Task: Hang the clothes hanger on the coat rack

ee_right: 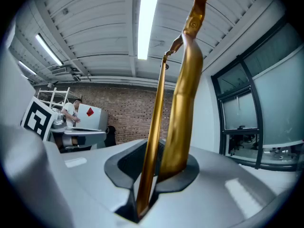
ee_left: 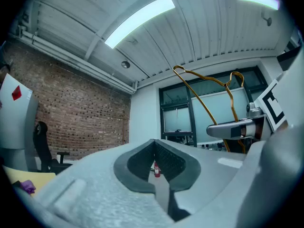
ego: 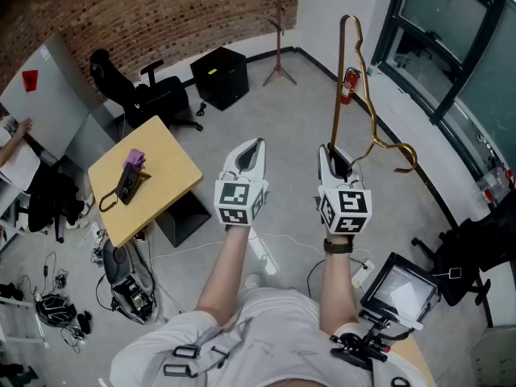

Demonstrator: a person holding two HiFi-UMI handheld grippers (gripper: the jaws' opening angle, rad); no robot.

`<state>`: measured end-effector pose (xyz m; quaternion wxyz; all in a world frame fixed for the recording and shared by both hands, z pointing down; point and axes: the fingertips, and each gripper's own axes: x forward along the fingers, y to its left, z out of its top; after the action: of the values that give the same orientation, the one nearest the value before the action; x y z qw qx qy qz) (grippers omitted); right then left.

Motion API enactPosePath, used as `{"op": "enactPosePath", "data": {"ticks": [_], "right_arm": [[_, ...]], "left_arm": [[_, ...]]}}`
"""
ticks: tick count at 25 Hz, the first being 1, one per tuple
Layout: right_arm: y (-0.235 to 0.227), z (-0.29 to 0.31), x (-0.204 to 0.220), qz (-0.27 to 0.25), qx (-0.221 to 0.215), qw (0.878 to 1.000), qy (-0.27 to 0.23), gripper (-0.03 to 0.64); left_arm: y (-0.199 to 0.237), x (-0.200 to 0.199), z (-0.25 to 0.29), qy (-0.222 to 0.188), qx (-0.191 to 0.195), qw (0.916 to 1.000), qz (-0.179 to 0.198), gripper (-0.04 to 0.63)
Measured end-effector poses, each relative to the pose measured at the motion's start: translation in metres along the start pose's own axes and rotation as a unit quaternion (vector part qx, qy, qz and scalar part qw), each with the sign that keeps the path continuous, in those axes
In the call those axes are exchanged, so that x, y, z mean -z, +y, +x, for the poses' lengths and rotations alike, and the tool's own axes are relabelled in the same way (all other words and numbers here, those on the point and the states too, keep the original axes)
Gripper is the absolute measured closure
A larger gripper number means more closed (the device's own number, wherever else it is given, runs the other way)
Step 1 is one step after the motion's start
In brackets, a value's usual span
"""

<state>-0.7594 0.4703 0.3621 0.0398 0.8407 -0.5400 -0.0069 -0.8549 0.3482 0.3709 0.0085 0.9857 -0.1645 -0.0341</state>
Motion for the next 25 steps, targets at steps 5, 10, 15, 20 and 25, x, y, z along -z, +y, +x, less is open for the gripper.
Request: {"op": "enactPosePath", "data": {"ticks": [5,10,15,20,25], "right_arm": [[0.034,0.016,0.002,-0.005,-0.015,1.000,0.007,0.557],[0.060,0.037,0.000,-0.018,-0.006,1.000,0.014,0.557],[0.072,0.038,0.003,-0.030,0.016,0.999,0.021,0.557],[0.055,0.039,0.017,-0.031,0.046,0.998,0.043,0.557],[0.017,0.048,0.028,-0.017,0.061,0.997,0.047,0.557]], "left_arm": [[0.017,-0.005,-0.011,-0.012,0.009,0.9999,-0.003,0.597],[0.046,-0.001,-0.012,-0.007,0.026,0.9996,0.001,0.597],[0.061,0.012,-0.008,0.009,0.046,0.9987,-0.021,0.597],[0.045,0.023,0.017,0.011,0.083,0.9958,-0.037,0.595],[0.023,0.027,0.055,0.010,0.105,0.9938,-0.037,0.597]]}}
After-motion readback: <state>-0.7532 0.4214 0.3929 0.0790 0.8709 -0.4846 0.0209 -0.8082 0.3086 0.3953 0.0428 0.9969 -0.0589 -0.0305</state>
